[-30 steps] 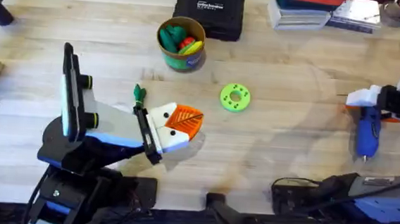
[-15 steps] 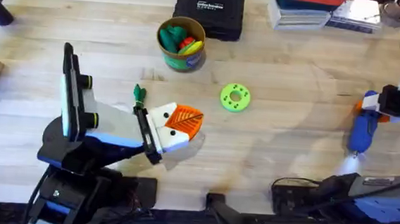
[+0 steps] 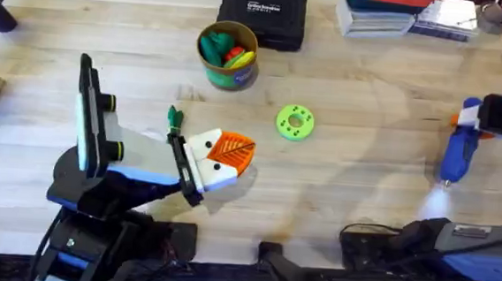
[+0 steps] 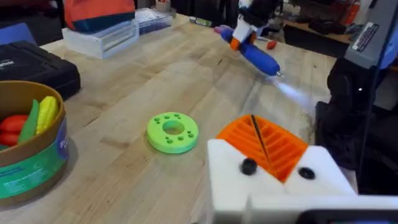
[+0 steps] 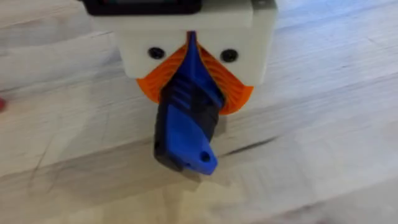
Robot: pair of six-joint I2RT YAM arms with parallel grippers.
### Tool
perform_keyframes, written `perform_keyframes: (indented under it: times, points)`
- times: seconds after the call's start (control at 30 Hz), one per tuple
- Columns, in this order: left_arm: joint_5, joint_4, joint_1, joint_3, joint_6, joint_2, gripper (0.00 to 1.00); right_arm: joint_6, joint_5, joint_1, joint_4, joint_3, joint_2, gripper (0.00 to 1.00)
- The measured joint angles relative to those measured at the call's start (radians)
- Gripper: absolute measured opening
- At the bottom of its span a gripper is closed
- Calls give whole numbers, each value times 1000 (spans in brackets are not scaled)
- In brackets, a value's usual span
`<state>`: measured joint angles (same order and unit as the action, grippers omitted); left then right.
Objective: Pick up the gripper from the table and insert it into the empty holder that is missing its gripper. Then pick up a screw, insert it into the mounting hole, and use the screwdriver to tighten it. Finally, clean up the table by picking up the vegetable and placing it into the bucket.
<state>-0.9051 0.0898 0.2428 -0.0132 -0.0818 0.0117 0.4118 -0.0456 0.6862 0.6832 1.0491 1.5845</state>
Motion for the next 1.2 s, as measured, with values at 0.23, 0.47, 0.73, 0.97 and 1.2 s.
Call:
perform_keyframes:
  times: [0.23, 0.47, 0.73, 0.97, 1.2]
  points:
    - [0, 0, 0, 0, 0, 0, 7, -80, -11, -72, -19, 15, -234, 29]
    - [0, 0, 0, 0, 0, 0, 7, -188, -91, -120, -61, 12, -415, 29]
    - [0, 0, 0, 0, 0, 0, 7, -305, -116, -281, -201, -136, -665, 29]
    - [0, 0, 0, 0, 0, 0, 7, -397, -184, -533, -413, -325, -884, 29]
    - [0, 0, 0, 0, 0, 0, 7, -498, -220, -832, -589, -352, -932, 29]
